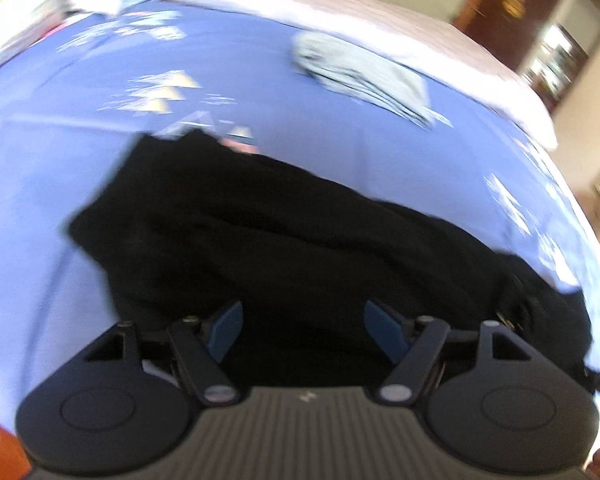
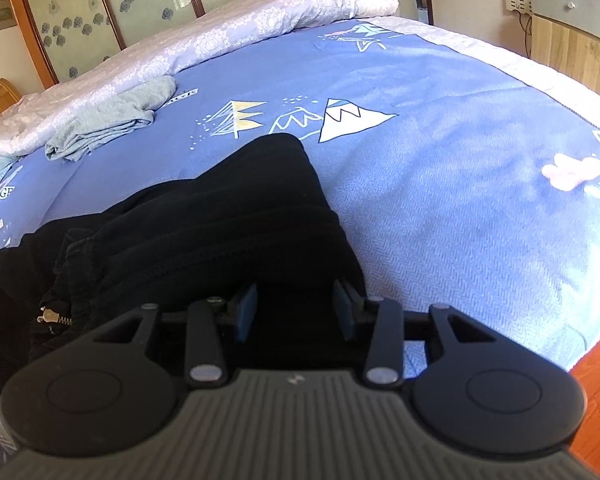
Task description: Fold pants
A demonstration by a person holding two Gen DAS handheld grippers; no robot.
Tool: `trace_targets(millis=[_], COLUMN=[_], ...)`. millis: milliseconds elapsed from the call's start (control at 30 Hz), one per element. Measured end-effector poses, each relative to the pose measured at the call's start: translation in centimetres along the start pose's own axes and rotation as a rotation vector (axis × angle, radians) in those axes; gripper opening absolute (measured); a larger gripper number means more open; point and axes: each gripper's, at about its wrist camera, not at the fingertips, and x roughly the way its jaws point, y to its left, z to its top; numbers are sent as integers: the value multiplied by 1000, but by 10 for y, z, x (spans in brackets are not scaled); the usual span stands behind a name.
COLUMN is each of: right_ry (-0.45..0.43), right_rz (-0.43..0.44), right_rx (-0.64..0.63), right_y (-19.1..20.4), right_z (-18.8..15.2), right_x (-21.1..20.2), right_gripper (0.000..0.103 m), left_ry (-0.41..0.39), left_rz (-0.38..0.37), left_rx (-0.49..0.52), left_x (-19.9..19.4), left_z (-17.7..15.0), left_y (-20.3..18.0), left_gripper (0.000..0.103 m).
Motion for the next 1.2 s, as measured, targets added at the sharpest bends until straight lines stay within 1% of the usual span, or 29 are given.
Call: trace_targets(millis=[133,200,333,467,567,900,933,1033,1100,1200], right_ry=[4,6,9,11,10,4,8,32,35,-5], right_rz=[-19,-30,-51,-71,-91,-141,-144,-162,-146,-147], right_rx=[-6,-11,-23,-31,-35,-53,-56,-47,-18,-6], right_y=[4,6,10,13,18,26,27,25,21,19], right_z=[1,1,1,2,0,-1,0,3,2,-1], right_x=[1,2,3,3,3,4,3,0,-4,-17], right_gripper=[45,45,45,46,46,48,49,60,61,61], left_ry=[-15,-16,-30,-38,-34,-49,-50,-50,-50,-52], left_rz=[19,17,46,104,144,189,191,191,198,213], left_rx=[-82,-88,-18,68,114,199,203,204,206,218], left_x=[-2,0,2,8,13,18,17,17,18,19], left_z=[7,7,0,-10,-16,-25,-25,-25,-26,-28], left_y=[29,32,22,10,3,-7,-8,-7,-9,-10], left_gripper=[70,70,70,70,70,73,73,73,73,73])
